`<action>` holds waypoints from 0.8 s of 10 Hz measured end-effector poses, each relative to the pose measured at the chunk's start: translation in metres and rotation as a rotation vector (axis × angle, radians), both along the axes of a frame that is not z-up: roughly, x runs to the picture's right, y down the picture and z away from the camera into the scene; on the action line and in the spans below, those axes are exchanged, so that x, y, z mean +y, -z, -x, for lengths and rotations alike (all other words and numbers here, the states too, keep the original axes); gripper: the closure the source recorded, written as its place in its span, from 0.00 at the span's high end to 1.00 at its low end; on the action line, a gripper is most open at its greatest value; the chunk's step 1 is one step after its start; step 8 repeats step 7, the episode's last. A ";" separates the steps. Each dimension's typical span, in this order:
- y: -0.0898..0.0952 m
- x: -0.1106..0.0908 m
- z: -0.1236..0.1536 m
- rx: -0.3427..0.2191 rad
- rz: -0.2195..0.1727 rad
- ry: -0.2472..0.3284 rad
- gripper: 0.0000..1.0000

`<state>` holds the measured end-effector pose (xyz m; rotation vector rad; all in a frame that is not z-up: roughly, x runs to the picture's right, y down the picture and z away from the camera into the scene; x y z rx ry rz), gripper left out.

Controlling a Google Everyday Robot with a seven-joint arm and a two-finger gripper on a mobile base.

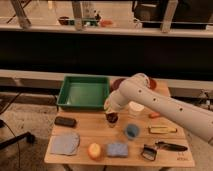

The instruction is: Place grapes in metal cup

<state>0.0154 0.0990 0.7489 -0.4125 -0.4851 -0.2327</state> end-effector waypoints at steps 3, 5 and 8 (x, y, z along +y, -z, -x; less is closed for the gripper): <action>0.000 0.000 -0.002 0.003 0.000 -0.003 0.64; -0.001 0.001 -0.001 0.001 0.002 -0.002 0.79; -0.001 0.001 -0.001 0.001 0.001 -0.002 0.80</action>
